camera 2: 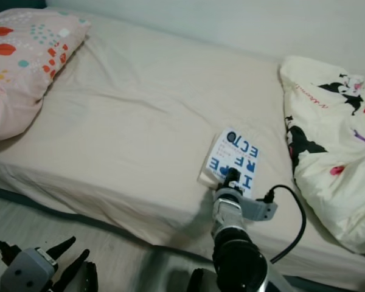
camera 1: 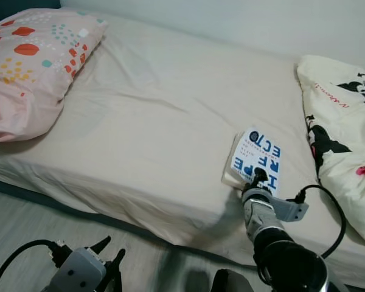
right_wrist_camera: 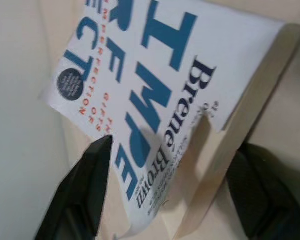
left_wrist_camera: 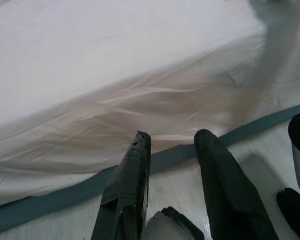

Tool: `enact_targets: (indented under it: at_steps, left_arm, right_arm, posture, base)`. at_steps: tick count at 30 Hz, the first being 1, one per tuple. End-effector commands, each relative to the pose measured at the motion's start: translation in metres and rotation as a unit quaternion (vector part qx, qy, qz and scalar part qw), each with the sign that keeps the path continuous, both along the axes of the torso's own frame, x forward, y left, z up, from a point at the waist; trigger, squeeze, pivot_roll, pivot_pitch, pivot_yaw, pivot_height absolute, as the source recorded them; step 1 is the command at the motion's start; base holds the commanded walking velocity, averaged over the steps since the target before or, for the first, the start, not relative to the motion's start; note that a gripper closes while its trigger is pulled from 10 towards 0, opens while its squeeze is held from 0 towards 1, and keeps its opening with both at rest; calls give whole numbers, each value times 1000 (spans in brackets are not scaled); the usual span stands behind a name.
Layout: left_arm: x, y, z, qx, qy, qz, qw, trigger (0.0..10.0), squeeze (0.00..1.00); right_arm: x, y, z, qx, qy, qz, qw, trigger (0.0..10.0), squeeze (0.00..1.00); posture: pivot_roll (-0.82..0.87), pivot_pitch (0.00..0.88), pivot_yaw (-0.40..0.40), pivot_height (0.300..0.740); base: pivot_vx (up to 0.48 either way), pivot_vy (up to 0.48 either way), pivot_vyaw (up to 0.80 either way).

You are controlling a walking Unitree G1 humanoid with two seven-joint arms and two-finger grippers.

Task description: Clean up the room

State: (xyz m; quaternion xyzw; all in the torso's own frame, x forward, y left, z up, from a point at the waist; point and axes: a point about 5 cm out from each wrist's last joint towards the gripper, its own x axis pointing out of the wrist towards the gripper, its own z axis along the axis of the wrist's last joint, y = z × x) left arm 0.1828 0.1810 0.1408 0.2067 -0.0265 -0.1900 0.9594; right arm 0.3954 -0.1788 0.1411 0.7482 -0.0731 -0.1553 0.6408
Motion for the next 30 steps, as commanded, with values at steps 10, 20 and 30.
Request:
enact_targets:
  at_steps: [10,20,30]
  left_arm:
    - [-3,2,-3,4,13,3,1000,10000,0]
    - [9,0,-8,-4,4,18,1000,10000,0]
    - [35,-4,-30,-31,24,69,997,10000,0]
  right_arm:
    - [-4,-5,-8,19,4,-16,1000,0,0]
    - [-3,-8,-6,15,-6,-19,1000,0,0]
    - [0,-4,4,-61,-33,16,997,0,0]
  posture:
    - [338,350,-59,562]
    - [311,294,-63,562]
    - [229,200,-75,562]
  base:
    - [0,0,0]
    - [0,0,0]
    - [0,0,0]
